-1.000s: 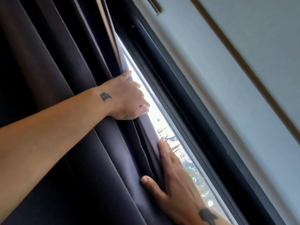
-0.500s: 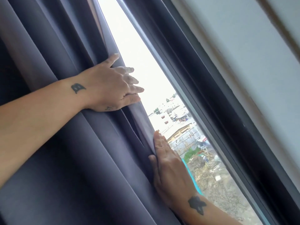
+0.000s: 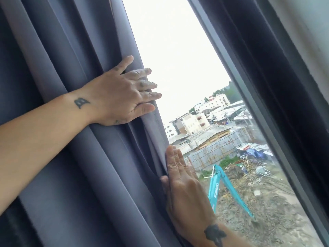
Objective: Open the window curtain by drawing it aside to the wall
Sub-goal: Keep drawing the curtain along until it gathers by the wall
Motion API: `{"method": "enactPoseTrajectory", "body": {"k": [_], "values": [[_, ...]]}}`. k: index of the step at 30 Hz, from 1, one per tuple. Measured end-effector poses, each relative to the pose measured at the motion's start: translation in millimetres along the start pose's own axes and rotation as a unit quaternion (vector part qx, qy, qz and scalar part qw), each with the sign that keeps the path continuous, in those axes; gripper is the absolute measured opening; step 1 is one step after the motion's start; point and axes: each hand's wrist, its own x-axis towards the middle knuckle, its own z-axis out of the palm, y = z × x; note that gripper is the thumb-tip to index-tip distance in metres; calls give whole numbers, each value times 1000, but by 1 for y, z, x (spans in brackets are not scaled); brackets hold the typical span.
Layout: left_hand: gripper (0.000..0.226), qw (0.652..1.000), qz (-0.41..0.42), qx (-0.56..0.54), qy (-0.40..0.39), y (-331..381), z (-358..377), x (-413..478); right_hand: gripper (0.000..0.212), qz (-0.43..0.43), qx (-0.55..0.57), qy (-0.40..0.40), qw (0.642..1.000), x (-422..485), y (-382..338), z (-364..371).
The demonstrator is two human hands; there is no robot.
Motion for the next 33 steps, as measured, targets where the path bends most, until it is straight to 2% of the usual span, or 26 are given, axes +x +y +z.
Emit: {"method": "enactPoseTrajectory", "body": {"k": [7, 11, 14, 17, 24, 33], "values": [[58, 1000, -22, 8, -8, -9, 10, -37, 56, -20, 26, 4, 999, -3, -26, 33], [58, 999, -36, 16, -22, -19, 14, -63, 42, -40, 72, 28, 996, -3, -47, 51], [59, 998, -47, 25, -35, -25, 17, -82, 64, -51, 69, 27, 996, -2, -64, 66], [60, 997, -57, 28, -51, -29, 23, -100, 67, -43, 68, 25, 996, -6, -80, 82], [60, 993, -71, 31, -89, -36, 37, -154, 66, -46, 118, -18, 992, -23, -114, 118], [59, 978, -97, 36, -180, -24, 67, -243, 67, -53, 153, -109, 981, -67, -152, 169]]}}
